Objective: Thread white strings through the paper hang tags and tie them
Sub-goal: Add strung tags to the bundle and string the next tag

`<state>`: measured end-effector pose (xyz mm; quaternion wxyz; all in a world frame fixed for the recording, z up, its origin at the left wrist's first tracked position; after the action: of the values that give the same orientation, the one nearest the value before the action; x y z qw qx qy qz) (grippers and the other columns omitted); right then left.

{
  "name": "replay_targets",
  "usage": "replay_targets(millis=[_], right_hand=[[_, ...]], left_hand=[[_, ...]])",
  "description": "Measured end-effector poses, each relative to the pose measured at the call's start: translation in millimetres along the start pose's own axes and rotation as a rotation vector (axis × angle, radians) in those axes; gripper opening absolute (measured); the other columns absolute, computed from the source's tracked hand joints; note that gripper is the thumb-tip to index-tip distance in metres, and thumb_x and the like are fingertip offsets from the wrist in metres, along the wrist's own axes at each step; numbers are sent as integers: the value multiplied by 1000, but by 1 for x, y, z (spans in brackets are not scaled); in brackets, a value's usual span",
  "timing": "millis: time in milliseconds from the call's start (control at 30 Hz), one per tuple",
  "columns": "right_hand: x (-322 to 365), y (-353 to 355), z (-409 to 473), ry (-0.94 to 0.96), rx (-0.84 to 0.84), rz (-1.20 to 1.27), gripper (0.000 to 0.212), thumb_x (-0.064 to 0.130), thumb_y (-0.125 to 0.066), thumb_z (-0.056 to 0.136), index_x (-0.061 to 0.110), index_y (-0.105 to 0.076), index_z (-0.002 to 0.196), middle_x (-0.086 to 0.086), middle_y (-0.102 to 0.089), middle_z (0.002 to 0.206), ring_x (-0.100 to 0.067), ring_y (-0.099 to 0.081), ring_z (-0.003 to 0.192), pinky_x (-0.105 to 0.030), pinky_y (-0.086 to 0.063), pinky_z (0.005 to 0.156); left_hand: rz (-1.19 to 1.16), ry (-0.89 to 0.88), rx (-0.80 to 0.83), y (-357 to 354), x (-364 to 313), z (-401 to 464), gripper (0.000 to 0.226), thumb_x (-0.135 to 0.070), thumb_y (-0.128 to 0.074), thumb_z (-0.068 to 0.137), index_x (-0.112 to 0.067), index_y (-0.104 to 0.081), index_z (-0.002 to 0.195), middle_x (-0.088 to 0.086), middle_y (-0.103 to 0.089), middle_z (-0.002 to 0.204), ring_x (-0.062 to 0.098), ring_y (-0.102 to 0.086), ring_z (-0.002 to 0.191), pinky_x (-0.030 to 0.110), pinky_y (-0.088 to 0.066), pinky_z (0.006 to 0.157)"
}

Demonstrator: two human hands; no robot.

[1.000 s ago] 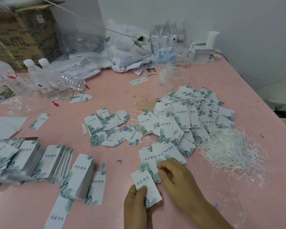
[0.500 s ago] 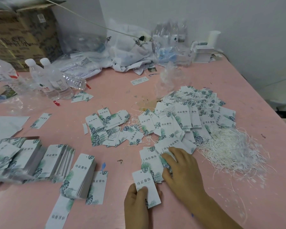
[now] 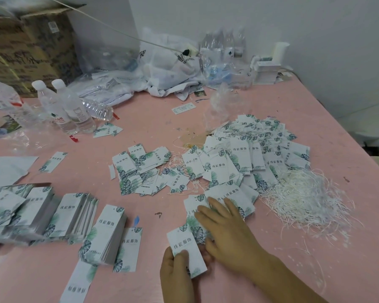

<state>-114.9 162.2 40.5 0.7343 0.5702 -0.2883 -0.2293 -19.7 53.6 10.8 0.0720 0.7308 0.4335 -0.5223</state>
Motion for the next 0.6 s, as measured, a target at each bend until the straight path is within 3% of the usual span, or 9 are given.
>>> replay_targets(millis=[133,200,300,433,533,600], right_hand=[[-2,5,2,57,56,-86,48,39,-73,71,27,-68,116,10,-65,125,-19,-55,127,-50,-36,109],[-2,4,-2,78,48,-101,48,42,-73,72,27,-68,117,10,-65,126,-18,-55,126,-46,-33,113],[0,2,-6,128,-37,-51,32,36,-60,87,23,-68,115,7,-66,123,-17,-55,125,-42,-26,110],[4,6,-5,102,-175,70,27,23,-47,94,17,-72,105,5,-71,112,-16,-60,118,-38,-29,109],[8,14,-5,-60,-330,301,24,8,-55,92,10,-71,110,-1,-71,108,-14,-59,111,-29,-38,102],[9,21,-12,-309,-428,518,27,15,-45,100,17,-69,113,7,-70,96,-8,-61,92,-25,-49,82]], left_hand=[[-39,-35,-40,1,-8,-1,24,-13,-50,68,-18,-71,77,32,-67,73,39,-64,50,39,-55,49],[-28,-40,-56,1,-11,-3,23,-13,-49,69,-17,-68,79,33,-67,72,39,-63,49,40,-55,49],[31,-59,-63,1,-13,-7,20,-2,-45,84,-10,-60,95,31,-68,71,40,-62,47,39,-55,47],[78,-120,-30,-2,-18,-14,30,10,-36,91,-7,-58,101,29,-68,67,39,-61,44,38,-54,42],[44,-109,-5,-7,-23,-16,38,13,-35,91,-10,-63,102,28,-69,68,36,-63,47,36,-55,42],[3,-68,19,-12,-22,-17,40,13,-34,92,-10,-64,105,27,-71,74,37,-67,54,34,-57,46]])
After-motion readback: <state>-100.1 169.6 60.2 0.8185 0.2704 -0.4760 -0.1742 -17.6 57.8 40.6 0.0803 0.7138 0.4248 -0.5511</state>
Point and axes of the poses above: each hand's wrist, its own z-axis towards the middle knuckle, its own y-axis out of the back of the hand, x = y × z, the point moved 1 cm from there along z, towards the middle knuckle
